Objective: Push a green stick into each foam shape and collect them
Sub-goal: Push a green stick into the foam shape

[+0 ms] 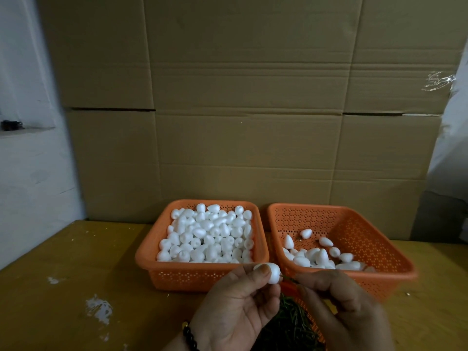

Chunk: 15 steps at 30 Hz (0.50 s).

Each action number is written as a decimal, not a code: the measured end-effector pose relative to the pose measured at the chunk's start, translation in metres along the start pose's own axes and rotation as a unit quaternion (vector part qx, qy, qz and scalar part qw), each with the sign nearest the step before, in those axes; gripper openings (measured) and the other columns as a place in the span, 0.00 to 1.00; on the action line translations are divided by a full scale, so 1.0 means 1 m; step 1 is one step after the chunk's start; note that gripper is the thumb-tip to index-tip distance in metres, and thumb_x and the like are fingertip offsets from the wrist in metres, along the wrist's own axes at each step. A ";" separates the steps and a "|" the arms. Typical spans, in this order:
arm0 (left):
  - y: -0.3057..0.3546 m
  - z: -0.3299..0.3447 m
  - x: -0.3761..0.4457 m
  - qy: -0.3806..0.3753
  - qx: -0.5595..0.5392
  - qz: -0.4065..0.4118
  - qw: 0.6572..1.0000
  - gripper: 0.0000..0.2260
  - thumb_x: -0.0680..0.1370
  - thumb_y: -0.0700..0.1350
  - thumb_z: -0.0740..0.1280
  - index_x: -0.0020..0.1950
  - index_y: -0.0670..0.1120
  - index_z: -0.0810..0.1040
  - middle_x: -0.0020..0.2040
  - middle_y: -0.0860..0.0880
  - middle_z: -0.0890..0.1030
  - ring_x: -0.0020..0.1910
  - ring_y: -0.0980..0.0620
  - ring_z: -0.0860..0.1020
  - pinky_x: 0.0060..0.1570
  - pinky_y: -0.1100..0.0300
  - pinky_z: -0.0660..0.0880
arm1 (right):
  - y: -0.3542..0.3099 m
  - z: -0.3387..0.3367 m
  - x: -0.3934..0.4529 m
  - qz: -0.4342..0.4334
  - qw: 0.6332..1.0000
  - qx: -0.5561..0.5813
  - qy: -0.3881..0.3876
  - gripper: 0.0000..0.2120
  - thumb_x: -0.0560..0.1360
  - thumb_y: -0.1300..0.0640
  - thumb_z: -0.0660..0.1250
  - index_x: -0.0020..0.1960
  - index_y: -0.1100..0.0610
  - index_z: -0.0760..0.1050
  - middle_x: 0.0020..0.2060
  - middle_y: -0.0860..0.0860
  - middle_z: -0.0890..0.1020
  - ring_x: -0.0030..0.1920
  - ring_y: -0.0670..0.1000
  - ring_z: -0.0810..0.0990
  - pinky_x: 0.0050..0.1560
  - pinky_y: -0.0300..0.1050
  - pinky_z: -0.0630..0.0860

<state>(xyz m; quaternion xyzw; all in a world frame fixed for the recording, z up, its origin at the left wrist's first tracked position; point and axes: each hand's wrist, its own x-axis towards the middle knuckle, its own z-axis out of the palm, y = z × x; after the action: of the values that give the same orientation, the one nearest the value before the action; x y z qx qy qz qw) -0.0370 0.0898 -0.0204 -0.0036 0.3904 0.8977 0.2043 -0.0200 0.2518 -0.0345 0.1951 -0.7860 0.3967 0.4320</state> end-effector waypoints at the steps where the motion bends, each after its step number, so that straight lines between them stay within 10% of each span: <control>1: 0.000 0.000 0.000 0.005 0.006 0.003 1.000 0.07 0.61 0.36 0.73 0.38 0.39 0.83 0.36 0.40 0.82 0.29 0.49 0.80 0.25 0.60 0.77 | 0.001 0.000 0.000 0.000 1.000 -0.004 -0.002 0.05 0.65 0.58 0.73 0.40 0.51 0.83 0.38 0.40 0.82 0.43 0.34 0.80 0.44 0.22 0.70; 15: -0.006 0.005 -0.002 0.008 0.069 0.019 0.997 0.14 0.61 0.34 0.72 0.46 0.37 0.77 0.37 0.39 0.81 0.30 0.48 0.79 0.25 0.59 0.76 | 0.002 0.004 -0.002 -0.033 0.999 -0.008 -0.003 0.05 0.69 0.51 0.66 0.43 0.47 0.80 0.40 0.39 0.82 0.46 0.30 0.78 0.47 0.20 0.68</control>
<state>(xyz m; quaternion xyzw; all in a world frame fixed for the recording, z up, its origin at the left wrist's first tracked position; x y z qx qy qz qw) -0.0321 0.0964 -0.0205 0.0110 0.4528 0.8724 0.1837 -0.0222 0.2501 -0.0381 0.2186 -0.7836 0.3756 0.4440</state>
